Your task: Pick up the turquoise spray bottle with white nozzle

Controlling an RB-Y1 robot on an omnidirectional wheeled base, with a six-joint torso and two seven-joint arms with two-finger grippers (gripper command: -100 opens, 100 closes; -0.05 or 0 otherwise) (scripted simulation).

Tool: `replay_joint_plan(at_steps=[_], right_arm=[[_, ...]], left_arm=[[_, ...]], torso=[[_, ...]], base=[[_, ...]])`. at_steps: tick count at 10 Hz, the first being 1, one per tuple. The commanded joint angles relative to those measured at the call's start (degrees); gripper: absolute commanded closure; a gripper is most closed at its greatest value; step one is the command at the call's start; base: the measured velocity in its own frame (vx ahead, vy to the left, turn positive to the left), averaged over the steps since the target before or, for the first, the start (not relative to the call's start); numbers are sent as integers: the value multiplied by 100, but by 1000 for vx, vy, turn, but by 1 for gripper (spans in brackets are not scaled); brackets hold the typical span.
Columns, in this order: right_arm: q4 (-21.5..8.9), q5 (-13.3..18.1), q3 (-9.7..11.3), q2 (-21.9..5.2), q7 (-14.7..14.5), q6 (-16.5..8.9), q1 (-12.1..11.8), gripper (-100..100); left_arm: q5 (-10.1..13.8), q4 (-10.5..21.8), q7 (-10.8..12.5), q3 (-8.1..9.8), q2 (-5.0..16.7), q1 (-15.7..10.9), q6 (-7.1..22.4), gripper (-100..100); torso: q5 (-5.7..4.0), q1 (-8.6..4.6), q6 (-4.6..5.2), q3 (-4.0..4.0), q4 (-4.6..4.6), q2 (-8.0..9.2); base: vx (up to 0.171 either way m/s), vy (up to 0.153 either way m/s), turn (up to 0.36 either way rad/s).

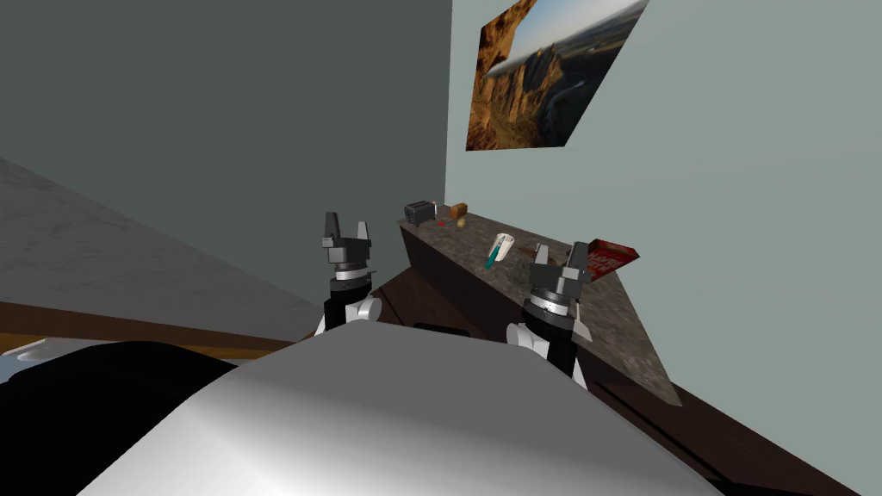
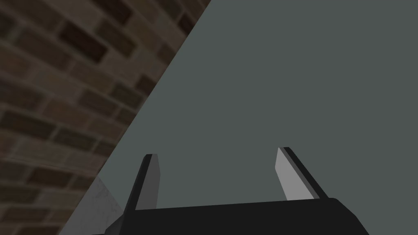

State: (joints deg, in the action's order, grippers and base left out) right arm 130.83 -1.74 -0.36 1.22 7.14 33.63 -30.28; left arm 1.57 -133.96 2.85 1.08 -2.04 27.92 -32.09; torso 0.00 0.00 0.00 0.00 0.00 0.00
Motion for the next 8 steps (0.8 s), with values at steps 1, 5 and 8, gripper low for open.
replay_joint_plan(at_steps=[1,5,8], right_arm=[[-17,14,-20,-161,-35,-25,-31,-100],[-115,98,-141,-630,-239,-171,-208,-100],[-290,250,-352,-973,-583,-419,-496,-100]], left_arm=[[0,0,0,0,0,0,0,0],[0,0,0,0,0,0,0,0],[0,0,0,-1,-1,0,0,0]], torso=[[0,0,0,0,0,0],[3,14,0,1,0,1],[7,33,1,-1,0,-1]], base=[[1,10,2],[-3,37,0],[7,88,-2]])
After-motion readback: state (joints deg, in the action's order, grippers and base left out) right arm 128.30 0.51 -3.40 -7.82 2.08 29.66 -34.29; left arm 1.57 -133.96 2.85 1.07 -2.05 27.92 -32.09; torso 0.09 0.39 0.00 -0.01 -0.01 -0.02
